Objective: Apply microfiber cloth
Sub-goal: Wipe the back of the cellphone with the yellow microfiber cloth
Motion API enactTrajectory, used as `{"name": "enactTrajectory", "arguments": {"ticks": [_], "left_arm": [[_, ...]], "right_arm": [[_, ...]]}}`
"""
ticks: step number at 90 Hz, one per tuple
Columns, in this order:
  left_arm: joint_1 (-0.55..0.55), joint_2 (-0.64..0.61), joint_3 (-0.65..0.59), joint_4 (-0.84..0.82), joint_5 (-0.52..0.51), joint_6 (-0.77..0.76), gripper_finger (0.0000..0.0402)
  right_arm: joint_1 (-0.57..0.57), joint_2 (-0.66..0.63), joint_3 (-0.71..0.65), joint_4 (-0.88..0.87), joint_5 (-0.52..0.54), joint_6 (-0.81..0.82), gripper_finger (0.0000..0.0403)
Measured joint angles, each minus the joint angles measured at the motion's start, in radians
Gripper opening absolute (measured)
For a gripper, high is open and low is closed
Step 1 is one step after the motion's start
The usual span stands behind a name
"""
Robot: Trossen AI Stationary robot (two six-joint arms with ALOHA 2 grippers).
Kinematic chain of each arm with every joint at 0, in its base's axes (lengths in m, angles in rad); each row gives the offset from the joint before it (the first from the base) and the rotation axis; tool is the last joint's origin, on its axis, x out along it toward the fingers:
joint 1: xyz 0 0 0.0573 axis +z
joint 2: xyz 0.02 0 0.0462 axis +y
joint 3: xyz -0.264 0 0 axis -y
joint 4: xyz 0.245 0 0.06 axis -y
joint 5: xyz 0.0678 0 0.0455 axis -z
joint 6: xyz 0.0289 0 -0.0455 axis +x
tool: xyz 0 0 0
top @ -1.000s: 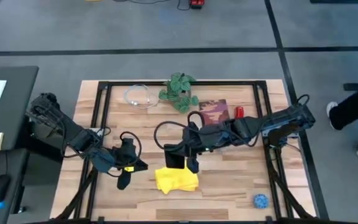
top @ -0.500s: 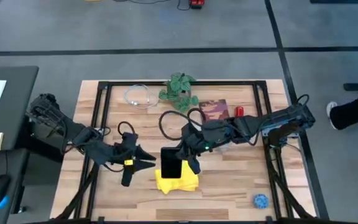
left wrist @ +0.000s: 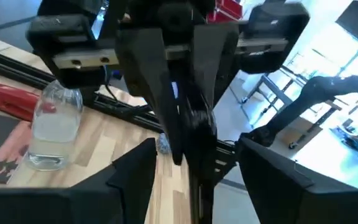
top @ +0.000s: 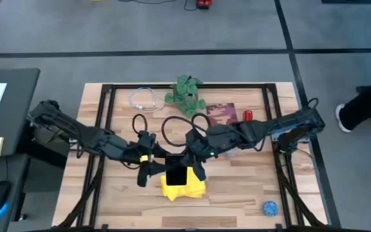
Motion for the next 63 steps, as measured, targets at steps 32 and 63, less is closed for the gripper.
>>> {"name": "enactTrajectory", "arguments": {"ticks": [32, 63], "left_arm": [[0.009, 0.003, 0.0, 0.006, -0.001, 0.003, 0.0046], [0.009, 0.002, 0.0, 0.004, 0.004, 0.012, 0.0012]], "right_arm": [[0.001, -0.001, 0.0, -0.024, 0.0, -0.006, 0.0021], [0.002, -0.002, 0.0, -0.032, 0.001, -0.016, 0.0052]]}}
